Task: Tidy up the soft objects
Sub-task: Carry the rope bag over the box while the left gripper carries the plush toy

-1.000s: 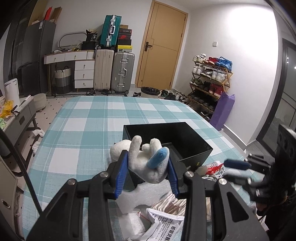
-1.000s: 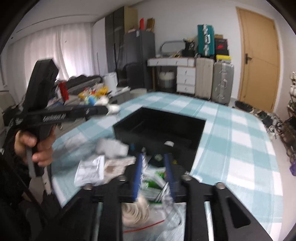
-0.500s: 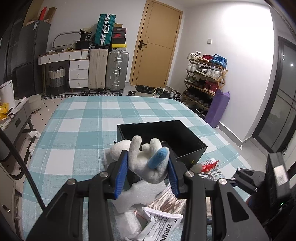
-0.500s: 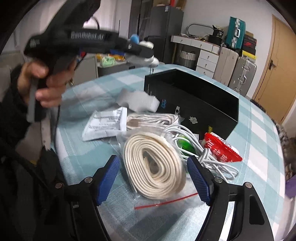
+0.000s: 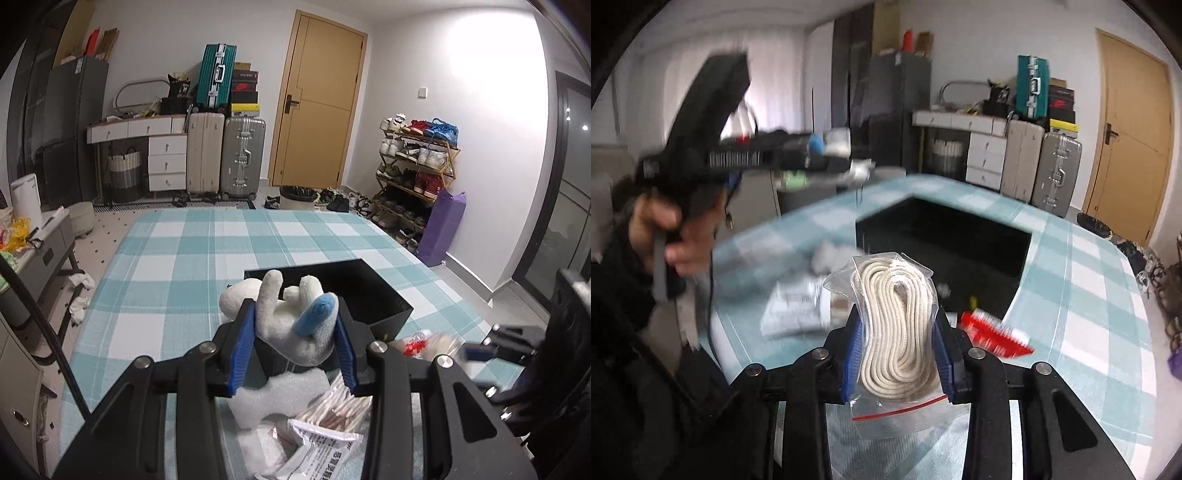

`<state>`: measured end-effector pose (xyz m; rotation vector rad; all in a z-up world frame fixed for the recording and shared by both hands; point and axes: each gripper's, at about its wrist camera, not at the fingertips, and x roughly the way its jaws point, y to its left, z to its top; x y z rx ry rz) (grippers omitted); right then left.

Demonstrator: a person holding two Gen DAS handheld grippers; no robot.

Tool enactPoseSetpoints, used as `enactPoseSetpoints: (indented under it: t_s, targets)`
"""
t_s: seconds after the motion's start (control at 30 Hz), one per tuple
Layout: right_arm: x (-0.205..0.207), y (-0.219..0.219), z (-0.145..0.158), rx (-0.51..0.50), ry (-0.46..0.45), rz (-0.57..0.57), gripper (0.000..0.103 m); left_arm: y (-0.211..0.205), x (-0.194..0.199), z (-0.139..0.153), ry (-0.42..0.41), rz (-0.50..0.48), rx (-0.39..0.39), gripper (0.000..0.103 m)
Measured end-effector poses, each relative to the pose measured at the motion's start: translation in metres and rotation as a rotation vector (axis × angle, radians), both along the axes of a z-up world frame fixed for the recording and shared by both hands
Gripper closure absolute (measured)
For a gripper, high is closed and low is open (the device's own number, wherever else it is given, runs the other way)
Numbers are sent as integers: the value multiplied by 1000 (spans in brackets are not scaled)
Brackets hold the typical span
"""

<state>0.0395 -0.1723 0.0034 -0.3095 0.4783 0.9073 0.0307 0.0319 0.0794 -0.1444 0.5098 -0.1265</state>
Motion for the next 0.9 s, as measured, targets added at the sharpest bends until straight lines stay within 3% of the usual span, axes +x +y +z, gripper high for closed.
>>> enactPoseSetpoints:
  t_s: [0.23,0.43,0.9]
  targets:
    - [12,-9,42,108,-53,-53,68,0,5,8,-26,4,3,64]
    - [39,-11,64,182,-34,-123,68,-4,15,7,-22,4,11,64]
    - [98,7,67,217,52,-191,68,-19,65,-11,43,14,39,64]
